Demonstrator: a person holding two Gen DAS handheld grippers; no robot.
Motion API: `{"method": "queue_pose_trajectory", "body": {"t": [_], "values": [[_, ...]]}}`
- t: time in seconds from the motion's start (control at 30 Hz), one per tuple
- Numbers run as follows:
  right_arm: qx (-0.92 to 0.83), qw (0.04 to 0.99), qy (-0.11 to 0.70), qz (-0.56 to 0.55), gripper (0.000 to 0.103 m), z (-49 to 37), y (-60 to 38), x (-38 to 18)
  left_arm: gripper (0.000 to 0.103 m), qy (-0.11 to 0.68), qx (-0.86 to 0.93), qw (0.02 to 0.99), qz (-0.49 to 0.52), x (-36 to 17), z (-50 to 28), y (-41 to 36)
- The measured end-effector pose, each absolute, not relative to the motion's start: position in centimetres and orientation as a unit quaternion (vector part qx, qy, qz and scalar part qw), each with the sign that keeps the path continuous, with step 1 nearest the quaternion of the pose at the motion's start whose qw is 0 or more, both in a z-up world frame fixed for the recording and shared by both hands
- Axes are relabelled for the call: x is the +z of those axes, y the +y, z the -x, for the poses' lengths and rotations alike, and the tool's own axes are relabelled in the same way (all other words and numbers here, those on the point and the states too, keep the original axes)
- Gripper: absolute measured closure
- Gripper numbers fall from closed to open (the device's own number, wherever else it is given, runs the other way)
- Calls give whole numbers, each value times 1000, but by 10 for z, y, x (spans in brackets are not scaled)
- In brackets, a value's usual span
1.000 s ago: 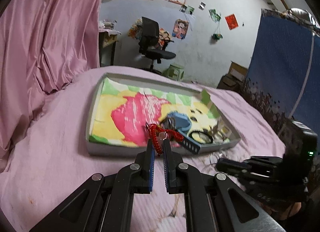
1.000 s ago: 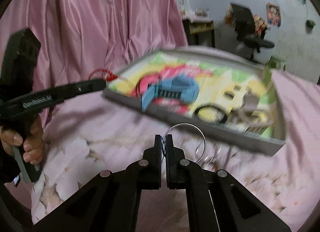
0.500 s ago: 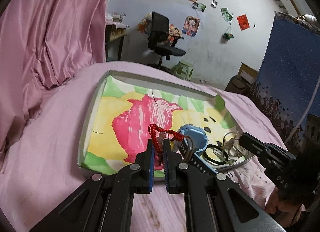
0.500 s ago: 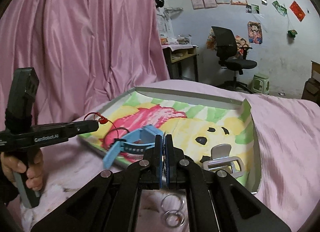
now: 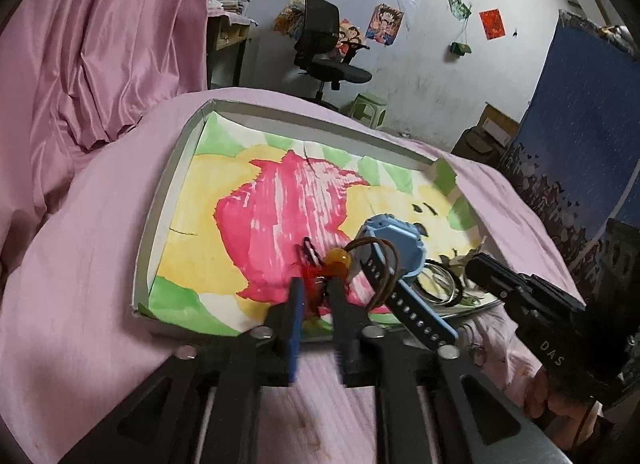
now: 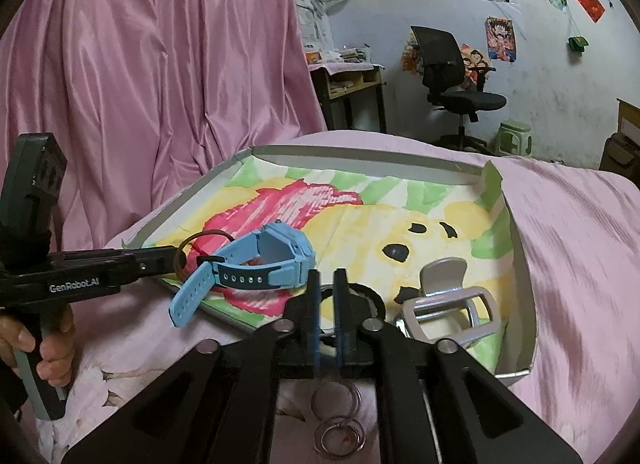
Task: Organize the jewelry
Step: 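Lower the bracelet into the tray and open the left tool while the right tool drops the ring there, then withdraw both open tools toward the two linked small silver rings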
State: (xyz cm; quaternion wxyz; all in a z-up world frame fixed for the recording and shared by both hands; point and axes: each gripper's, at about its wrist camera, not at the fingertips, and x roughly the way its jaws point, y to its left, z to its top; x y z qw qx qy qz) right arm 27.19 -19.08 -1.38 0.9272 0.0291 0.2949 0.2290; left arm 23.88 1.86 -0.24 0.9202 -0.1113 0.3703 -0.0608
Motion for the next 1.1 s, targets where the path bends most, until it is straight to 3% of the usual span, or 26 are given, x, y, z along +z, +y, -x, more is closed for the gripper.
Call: {"method": "queue_pose_trajectory", "body": {"t": [0.03, 0.07, 0.1, 0.3, 0.6, 0.73, 1.1], "values": [[226, 928, 293, -31, 78, -270, -192, -13, 68, 362, -62, 924, 112, 0, -234, 18], [224, 931, 288, -34, 72, -267, -194, -11, 46, 353, -59, 927, 110, 2, -231, 17], [222, 932, 283, -35, 66, -264, -196, -9, 31, 340, -54, 933, 105, 5, -227, 17], [203, 947, 247, -42, 65, -243, -209, 4, 29, 286, -35, 954, 86, 22, -200, 14], [171, 968, 177, -55, 20, -200, -236, 31, 1, 228, -9, 972, 63, 37, -163, 6], [152, 973, 169, -48, 1, -186, -248, 35, 0, 213, -4, 976, 43, 40, -149, -3], [148, 960, 238, 1, 1, -182, -264, 14, 0, 262, -64, 963, 24, 31, -151, -31]]}}
